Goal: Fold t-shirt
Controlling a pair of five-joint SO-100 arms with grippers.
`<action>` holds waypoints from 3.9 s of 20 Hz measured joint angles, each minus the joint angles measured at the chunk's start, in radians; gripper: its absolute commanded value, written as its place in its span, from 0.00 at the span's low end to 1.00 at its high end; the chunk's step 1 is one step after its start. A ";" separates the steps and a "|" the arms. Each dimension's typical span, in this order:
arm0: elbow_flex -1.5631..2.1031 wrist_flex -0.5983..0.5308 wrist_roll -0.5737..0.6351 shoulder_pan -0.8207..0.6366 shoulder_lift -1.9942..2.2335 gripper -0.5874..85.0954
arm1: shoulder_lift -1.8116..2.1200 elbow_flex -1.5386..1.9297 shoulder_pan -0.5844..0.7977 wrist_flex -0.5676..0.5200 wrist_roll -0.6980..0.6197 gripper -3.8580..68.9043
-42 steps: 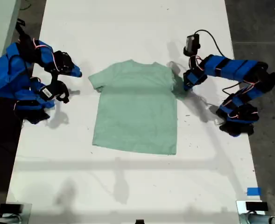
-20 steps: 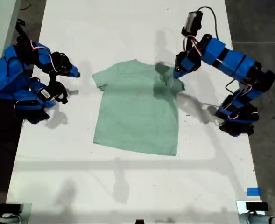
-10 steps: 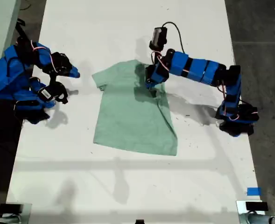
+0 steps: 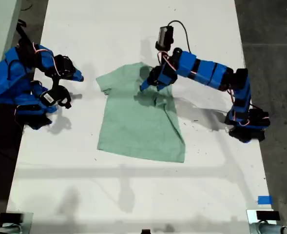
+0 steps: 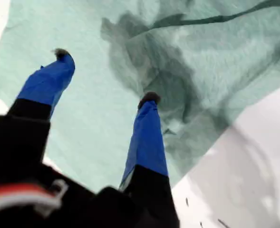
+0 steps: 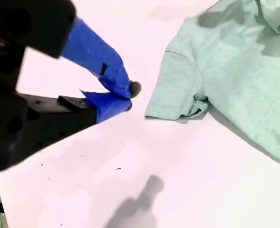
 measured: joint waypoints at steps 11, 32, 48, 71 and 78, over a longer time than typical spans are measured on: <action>-0.003 -0.075 0.026 0.000 -0.150 0.30 | 0.870 0.729 0.195 0.094 -0.040 0.30; -0.103 -0.328 0.173 -0.176 -0.736 0.34 | 1.206 1.057 0.199 0.028 -0.011 0.28; -0.453 -0.311 0.170 -0.287 -1.281 0.01 | 1.420 1.157 0.199 0.028 0.021 0.27; -0.985 -0.410 0.184 -0.067 -1.485 0.02 | 1.628 1.299 0.097 0.035 0.135 0.25; -1.250 -0.262 0.327 0.031 -1.608 0.36 | 1.641 1.307 0.084 0.035 0.143 0.27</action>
